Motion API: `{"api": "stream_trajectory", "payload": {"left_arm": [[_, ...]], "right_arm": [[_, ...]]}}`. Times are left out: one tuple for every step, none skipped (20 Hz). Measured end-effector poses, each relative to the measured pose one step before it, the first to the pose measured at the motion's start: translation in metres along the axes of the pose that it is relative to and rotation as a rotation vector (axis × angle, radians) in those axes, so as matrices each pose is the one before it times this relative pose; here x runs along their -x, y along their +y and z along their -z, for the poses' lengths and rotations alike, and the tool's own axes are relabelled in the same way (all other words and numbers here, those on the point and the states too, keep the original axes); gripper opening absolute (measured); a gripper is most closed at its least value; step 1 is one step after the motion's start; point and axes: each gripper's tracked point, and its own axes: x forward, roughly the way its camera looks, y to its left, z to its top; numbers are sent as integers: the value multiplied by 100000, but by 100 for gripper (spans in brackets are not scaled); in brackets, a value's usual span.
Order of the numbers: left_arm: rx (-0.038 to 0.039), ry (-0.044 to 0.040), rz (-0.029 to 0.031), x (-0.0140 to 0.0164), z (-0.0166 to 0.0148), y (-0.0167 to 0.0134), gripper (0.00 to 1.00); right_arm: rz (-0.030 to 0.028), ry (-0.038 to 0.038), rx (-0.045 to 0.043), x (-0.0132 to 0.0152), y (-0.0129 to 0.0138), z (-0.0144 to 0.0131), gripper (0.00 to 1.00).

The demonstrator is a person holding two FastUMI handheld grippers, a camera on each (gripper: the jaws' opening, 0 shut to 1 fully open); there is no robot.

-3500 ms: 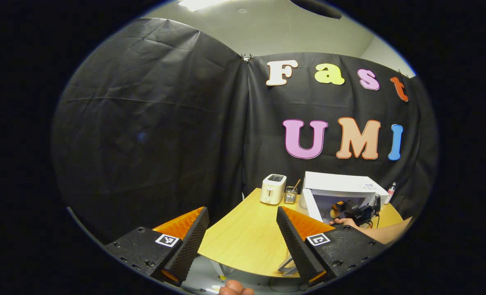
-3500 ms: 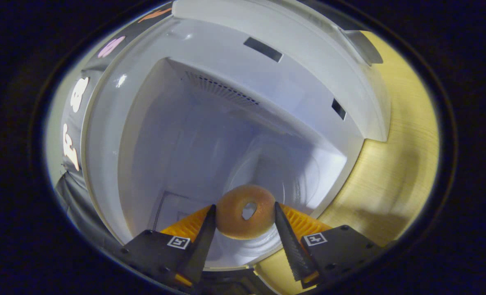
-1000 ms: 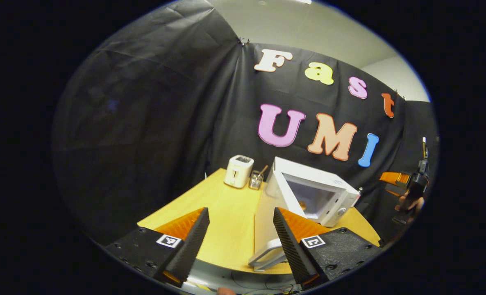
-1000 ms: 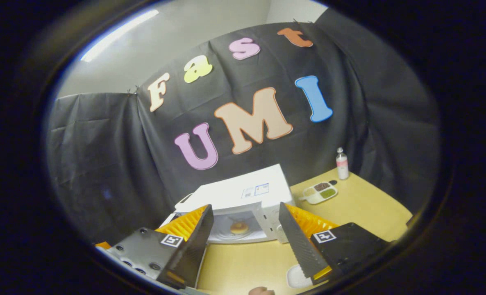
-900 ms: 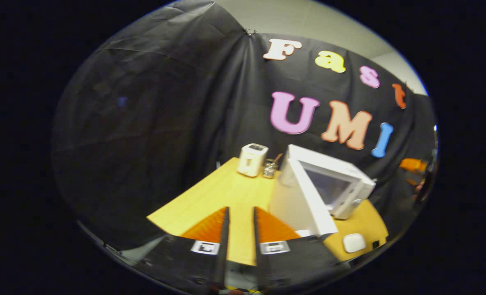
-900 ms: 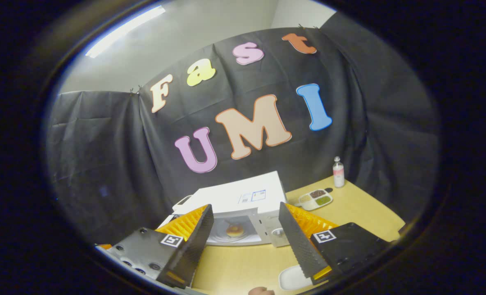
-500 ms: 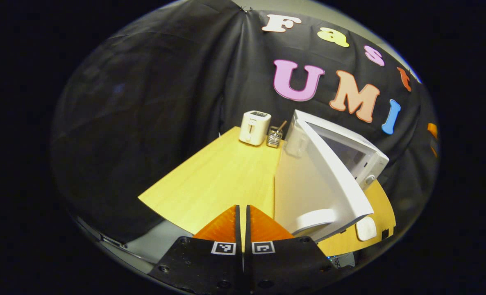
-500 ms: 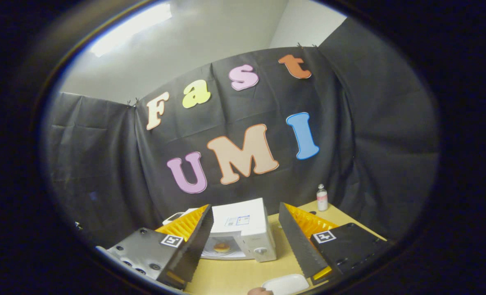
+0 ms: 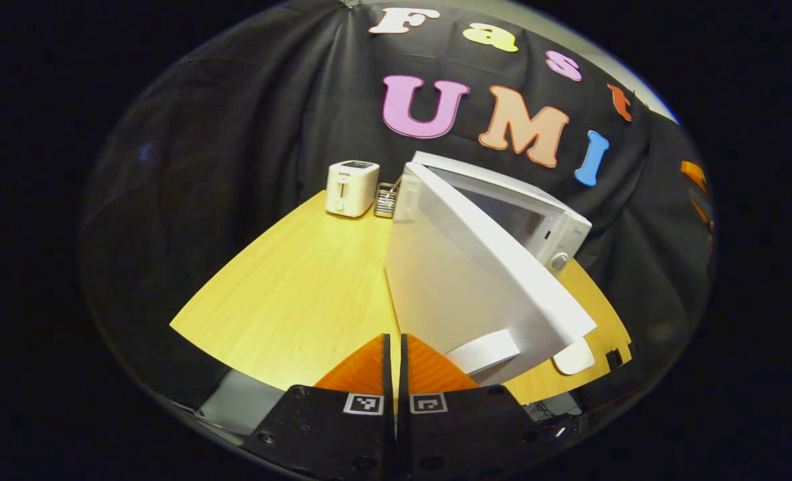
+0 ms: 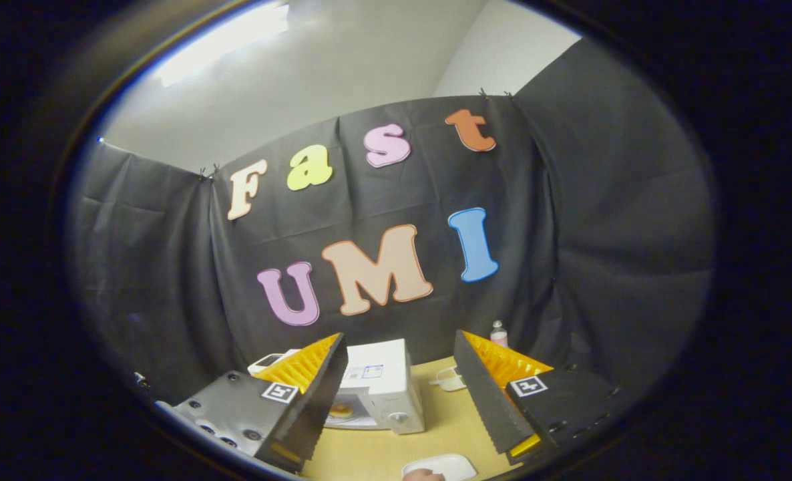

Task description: Open the microwave oven with the left hand, put the food in, and close the microwave oven.

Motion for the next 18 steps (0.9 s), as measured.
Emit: {"api": "stream_trajectory", "payload": {"left_arm": [[-1727, 474, 1051, -200, -231, -1026, 0], [-1341, -208, 1603, -840, -227, -944, 0], [-555, -370, 2131, -554, -427, -1173, 0], [-200, 28, 1907, -550, -246, -937, 0], [-182, 351, 2090, -664, -357, -1132, 0], [-244, 194, 1663, -734, -80, -905, 0], [-637, 391, 2174, -748, -358, -1112, 0], [-880, 223, 1938, -775, -333, -1040, 0], [-1420, -109, 1287, -656, -446, -864, 0], [-1917, -474, 1312, -708, -463, -809, 0], [-1775, -345, 1298, -709, -488, -827, 0], [-1374, -219, 1448, -672, -451, -742, 0], [-1229, 11, -144, -587, -415, -431, 0], [-752, -361, 919, -521, -401, -564, 0], [-41, 367, 1381, -666, -302, -719, 0], [-113, 567, 861, -639, -162, -586, 0], [-659, 428, 229, -526, -264, -472, 0], [-1127, -128, -51, -603, -399, -520, 0]], "right_arm": [[705, -171, 856, 403, -412, -247, 89], [1053, -355, 358, 393, -429, -288, 89], [982, -446, -303, 493, -381, -279, 89], [1023, -397, -210, 351, -445, -196, 89], [1371, -414, 169, 475, -565, -233, 89], [1370, -601, 236, 508, -638, -282, 89], [1478, -572, 539, 489, -698, -318, 89], [1416, -494, 697, 457, -789, -209, 89], [1907, -87, 579, 400, -1033, -137, 89], [2298, 453, 79, 408, -1204, 120, 89], [2089, -63, -842, 319, -1117, -130, 89], [2364, -260, -1106, 203, -1064, -395, 89], [1908, -222, -1142, 181, -991, -315, 89], [1772, -464, -700, 99, -996, -270, 89], [1302, -521, -357, 53, -863, -379, 89], [1340, -490, -197, 33, -940, -397, 89], [930, -309, -180, -10, -769, -331, 89], [814, -288, -215, -30, -670, -270, 89]]}}
